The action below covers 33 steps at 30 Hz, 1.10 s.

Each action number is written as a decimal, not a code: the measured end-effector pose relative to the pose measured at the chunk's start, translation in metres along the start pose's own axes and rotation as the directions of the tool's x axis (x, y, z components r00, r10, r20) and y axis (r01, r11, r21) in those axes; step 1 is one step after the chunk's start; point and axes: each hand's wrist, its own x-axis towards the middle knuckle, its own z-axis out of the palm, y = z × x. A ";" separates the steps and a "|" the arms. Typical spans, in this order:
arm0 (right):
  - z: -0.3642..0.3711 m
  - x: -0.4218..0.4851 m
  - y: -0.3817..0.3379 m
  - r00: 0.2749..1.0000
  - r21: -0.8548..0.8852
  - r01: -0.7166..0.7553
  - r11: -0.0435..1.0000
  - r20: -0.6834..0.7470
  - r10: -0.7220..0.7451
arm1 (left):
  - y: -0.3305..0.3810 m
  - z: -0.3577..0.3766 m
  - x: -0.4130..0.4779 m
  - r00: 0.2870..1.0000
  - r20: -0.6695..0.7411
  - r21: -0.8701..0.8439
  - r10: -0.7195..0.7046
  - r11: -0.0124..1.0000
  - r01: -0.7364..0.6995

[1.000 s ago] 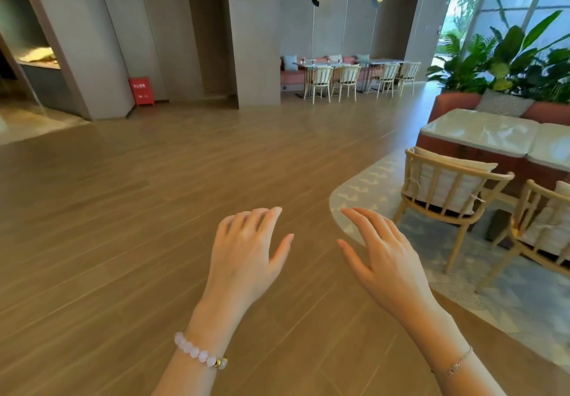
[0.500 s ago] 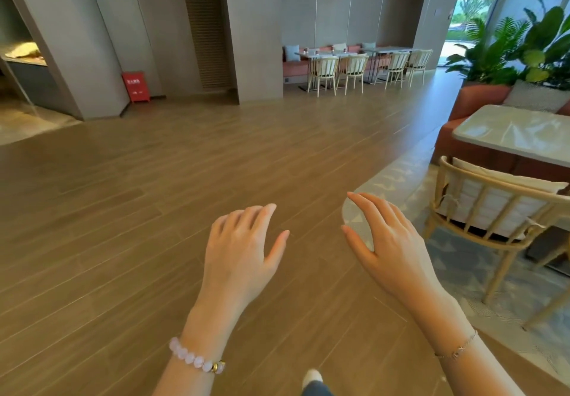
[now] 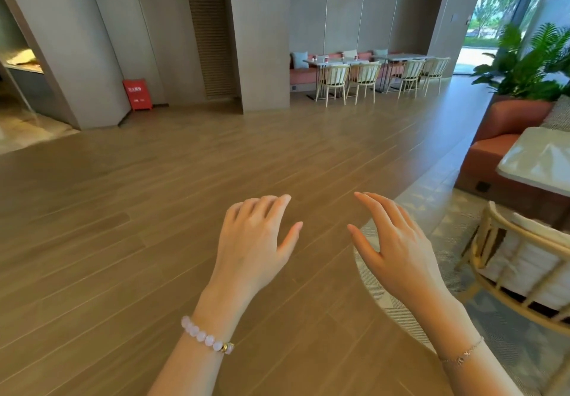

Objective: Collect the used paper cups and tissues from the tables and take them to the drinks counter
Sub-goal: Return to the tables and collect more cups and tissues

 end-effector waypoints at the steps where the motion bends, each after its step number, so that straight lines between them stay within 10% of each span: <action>1: 0.009 0.014 0.007 1.000 -0.002 -0.005 1.000 0.006 0.005 | -0.003 0.010 0.016 1.000 0.004 -0.003 0.002 1.000 -0.002; 33: 0.317 0.494 0.241 0.987 -0.050 -0.161 0.986 -0.034 0.160 | -0.147 0.367 0.553 0.990 0.018 -0.139 0.137 0.981 -0.133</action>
